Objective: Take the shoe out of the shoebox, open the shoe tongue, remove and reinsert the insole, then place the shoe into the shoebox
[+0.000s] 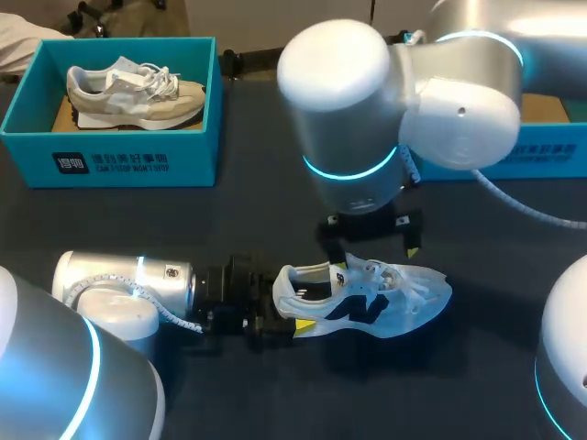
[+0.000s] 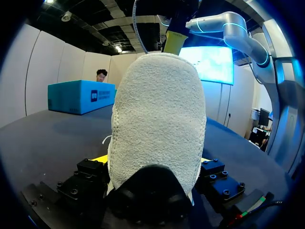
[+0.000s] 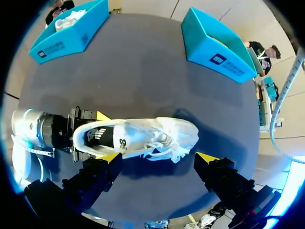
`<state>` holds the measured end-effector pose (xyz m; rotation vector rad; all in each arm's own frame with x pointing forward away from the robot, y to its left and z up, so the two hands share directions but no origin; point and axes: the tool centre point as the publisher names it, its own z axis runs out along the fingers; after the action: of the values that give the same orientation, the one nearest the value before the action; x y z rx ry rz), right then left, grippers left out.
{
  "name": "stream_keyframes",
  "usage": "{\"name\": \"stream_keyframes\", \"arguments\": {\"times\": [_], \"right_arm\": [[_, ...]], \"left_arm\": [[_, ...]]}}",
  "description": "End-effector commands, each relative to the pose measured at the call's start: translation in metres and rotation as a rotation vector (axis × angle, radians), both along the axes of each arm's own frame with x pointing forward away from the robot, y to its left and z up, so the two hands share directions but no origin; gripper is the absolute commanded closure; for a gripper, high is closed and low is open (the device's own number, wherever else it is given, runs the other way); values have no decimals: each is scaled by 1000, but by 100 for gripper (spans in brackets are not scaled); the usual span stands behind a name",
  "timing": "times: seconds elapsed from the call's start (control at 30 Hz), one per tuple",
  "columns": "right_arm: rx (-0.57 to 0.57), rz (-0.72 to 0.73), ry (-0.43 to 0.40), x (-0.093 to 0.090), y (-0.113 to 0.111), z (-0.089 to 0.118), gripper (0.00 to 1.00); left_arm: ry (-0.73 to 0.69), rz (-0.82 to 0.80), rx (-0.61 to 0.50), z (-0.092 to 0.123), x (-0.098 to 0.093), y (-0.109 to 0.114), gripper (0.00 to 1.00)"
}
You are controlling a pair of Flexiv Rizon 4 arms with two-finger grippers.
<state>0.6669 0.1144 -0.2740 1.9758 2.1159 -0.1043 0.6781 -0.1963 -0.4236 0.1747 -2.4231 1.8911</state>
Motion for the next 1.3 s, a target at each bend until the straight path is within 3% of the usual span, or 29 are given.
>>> {"name": "stream_keyframes", "arguments": {"times": [0.03, 0.47, 1.3], "right_arm": [[-40, 5, -4, 3, 20, -12, 0], [-113, -108, -5, 5, 48, -39, 0], [-204, -106, -83, -1, 39, -71, 0]], "left_arm": [[2, -2, 4, -6, 0, 5, 100], [2, -2, 4, -6, 0, 5, 100], [2, -2, 4, -6, 0, 5, 100]]}}
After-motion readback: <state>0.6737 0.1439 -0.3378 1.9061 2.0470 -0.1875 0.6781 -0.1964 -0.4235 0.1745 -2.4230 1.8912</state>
